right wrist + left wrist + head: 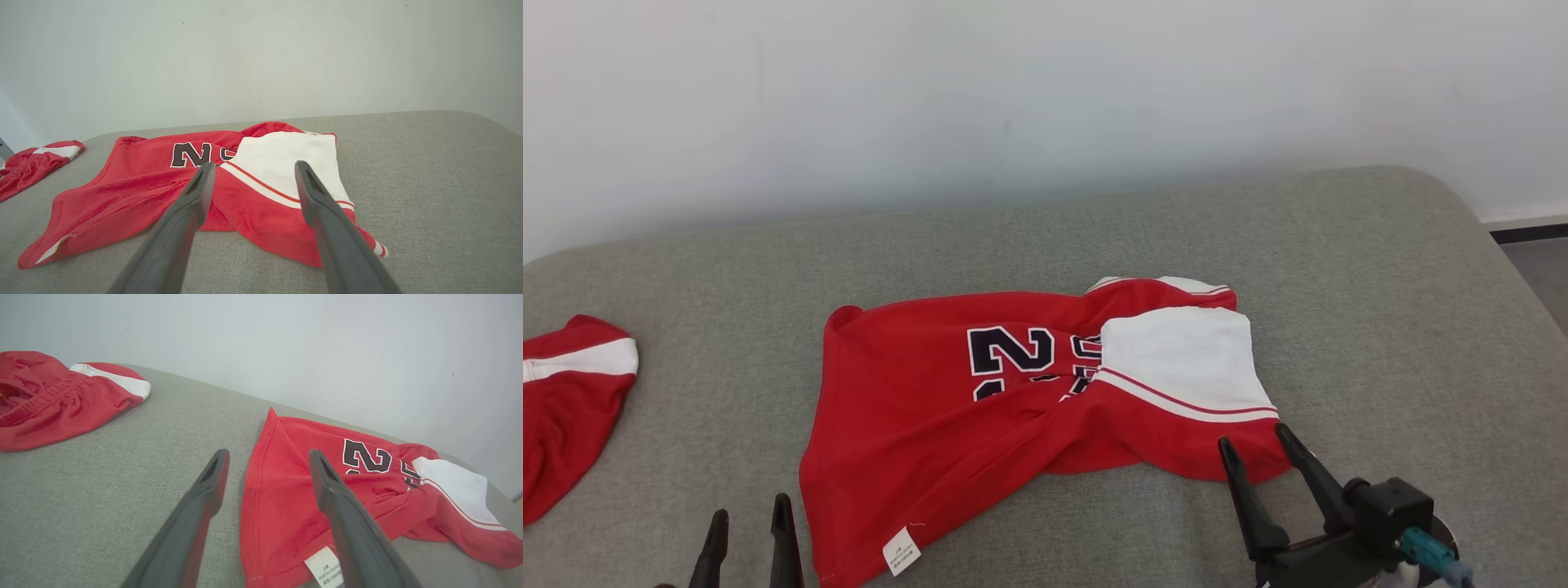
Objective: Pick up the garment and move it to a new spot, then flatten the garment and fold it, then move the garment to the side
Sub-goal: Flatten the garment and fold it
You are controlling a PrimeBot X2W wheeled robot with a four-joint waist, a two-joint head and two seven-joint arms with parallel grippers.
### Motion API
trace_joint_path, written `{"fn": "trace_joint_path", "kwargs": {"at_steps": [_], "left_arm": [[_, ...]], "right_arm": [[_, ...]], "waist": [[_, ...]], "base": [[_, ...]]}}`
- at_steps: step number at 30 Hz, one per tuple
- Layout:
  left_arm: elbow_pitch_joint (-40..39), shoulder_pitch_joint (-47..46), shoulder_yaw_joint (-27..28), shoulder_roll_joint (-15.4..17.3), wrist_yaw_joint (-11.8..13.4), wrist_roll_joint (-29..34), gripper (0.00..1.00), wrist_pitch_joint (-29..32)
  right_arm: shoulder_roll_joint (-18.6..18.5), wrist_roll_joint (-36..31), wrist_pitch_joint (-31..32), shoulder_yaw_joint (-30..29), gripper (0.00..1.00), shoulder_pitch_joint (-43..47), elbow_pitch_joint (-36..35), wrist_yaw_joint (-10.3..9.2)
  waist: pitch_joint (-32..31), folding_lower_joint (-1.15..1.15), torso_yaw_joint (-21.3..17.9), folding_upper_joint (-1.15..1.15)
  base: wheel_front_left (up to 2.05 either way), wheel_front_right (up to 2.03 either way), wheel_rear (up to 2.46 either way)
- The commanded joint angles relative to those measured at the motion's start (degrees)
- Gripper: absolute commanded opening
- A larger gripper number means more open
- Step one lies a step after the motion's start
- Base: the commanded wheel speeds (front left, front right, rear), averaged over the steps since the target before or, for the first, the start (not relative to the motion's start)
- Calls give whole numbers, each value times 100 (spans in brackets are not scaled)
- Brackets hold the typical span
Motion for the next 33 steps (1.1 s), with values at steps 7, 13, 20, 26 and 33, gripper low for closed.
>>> {"fn": "trace_joint_path", "kwargs": {"at_steps": [7,13,20,26,33], "left_arm": [[-172,132,171,-166,-251,374,100,-22],[-220,18,292,-264,-400,644,100,-22],[-151,-143,379,-365,-550,797,100,-19],[-47,-324,382,-420,-641,866,100,-19],[16,-448,359,-465,-708,928,100,-19]], "right_arm": [[-189,296,677,-183,100,-592,373,5],[-435,461,1184,-320,100,-1331,891,5],[-678,472,1337,-536,100,-2116,1688,5],[-586,509,1397,-865,100,-2633,2554,5],[-526,649,1395,-786,100,-2920,3041,5]], "waist": [[168,0,221,0],[350,0,425,0],[568,0,642,0],[718,0,801,0],[809,0,885,0]], "base": [[0,0,0],[0,0,0],[0,0,0],[0,0,0],[0,0,0]]}}
